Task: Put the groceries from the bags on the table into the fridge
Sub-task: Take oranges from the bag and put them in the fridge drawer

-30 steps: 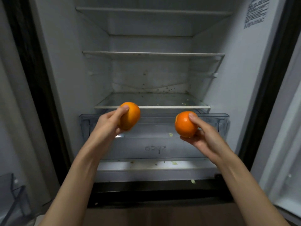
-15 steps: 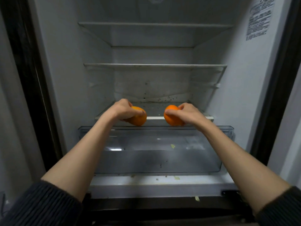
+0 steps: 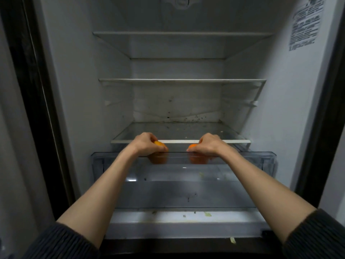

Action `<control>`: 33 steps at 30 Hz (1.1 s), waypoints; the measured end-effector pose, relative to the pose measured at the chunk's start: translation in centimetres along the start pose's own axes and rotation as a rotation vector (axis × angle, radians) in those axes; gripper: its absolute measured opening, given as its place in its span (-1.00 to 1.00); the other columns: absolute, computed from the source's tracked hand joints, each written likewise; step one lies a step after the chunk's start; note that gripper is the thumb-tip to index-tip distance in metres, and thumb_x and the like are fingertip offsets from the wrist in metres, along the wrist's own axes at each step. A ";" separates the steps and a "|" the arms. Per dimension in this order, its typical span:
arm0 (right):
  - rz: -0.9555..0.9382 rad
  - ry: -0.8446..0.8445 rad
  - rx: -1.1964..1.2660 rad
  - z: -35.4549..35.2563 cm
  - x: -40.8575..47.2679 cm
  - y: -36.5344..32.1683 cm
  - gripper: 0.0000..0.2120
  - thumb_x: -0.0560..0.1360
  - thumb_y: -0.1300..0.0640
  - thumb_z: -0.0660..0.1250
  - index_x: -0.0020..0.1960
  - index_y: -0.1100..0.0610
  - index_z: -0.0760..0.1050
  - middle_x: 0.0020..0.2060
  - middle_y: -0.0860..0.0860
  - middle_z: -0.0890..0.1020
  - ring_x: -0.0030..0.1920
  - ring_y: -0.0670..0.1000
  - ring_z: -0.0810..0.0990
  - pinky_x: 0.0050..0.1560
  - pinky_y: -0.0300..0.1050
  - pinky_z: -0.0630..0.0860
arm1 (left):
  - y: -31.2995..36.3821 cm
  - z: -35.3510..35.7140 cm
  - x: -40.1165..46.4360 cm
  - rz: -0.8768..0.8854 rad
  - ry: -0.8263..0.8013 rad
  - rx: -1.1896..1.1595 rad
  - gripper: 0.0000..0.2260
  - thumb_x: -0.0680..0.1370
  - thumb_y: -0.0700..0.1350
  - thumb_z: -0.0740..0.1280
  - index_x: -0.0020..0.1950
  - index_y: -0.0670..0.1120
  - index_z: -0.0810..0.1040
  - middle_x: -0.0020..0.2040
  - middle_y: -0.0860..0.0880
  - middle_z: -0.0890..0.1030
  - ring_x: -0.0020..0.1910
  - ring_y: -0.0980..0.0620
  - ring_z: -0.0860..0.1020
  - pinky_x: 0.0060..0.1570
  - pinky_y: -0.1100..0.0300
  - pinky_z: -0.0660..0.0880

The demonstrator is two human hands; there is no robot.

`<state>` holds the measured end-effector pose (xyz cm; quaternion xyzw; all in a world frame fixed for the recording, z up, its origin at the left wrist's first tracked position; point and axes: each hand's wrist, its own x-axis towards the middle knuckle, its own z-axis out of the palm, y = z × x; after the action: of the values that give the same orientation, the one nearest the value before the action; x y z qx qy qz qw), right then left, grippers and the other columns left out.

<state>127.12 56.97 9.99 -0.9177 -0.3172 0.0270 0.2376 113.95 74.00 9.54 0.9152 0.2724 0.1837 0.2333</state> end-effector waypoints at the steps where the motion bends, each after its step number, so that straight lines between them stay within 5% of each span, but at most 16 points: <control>1: 0.012 -0.024 -0.015 0.2 0.2 0.0 -0.48 0.32 -0.25 0.42 -0.03 0.20 0.59 0.00 0.17 0.60 -0.13 0.11 0.51 -0.19 -0.18 0.40 | -0.2 0.2 0.1 -0.012 -0.013 -0.008 -0.62 0.33 0.17 0.48 -0.01 -0.05 0.58 0.02 -0.07 0.61 -0.03 0.01 0.53 -0.13 0.25 0.38; 10: -0.031 0.029 0.013 0.7 0.7 0.1 -0.58 0.38 -0.23 0.38 -0.39 0.11 0.46 -0.34 0.08 0.57 -0.23 0.10 0.60 -0.14 -0.09 0.52 | -0.2 0.9 -0.6 0.026 0.077 0.074 -0.82 0.47 0.15 0.34 -0.10 0.10 0.65 -0.26 0.08 0.61 -0.12 0.07 0.58 -0.07 0.16 0.49; 16: -0.184 0.146 -0.014 1.4 -1.1 -0.1 -0.68 0.52 -0.15 0.21 -0.03 0.05 0.61 -0.12 0.08 0.66 -0.06 0.09 0.61 -0.01 -0.01 0.54 | -0.4 1.3 -1.9 0.200 0.245 0.019 -0.82 0.54 0.02 0.25 0.02 0.05 0.62 -0.05 0.04 0.66 -0.02 0.04 0.59 -0.01 0.06 0.53; 22: -0.374 0.359 -0.085 1.2 -4.6 -1.6 -0.60 0.55 -0.10 0.18 0.30 0.06 0.43 0.22 0.07 0.55 0.25 0.12 0.46 0.23 0.06 0.39 | 0.1 -0.2 -4.5 0.393 0.410 0.224 -0.67 0.59 -0.02 0.20 0.32 -0.06 0.47 0.23 -0.07 0.55 0.19 -0.11 0.49 0.12 0.00 0.44; 33: -0.654 0.373 0.011 5.0 -16.1 -2.3 -0.50 0.52 -0.10 0.20 0.40 0.07 0.33 0.35 0.06 0.40 0.35 0.09 0.36 0.32 0.00 0.26 | -1.8 0.3 -20.9 0.226 0.550 0.432 -0.51 0.53 0.09 0.02 0.32 -0.12 0.46 0.29 -0.12 0.51 0.27 -0.15 0.45 0.24 -0.11 0.37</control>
<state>112.00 51.06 5.00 -0.7557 -0.5448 -0.2163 0.2922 96.96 63.10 4.00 0.8841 0.2547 0.3856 -0.0689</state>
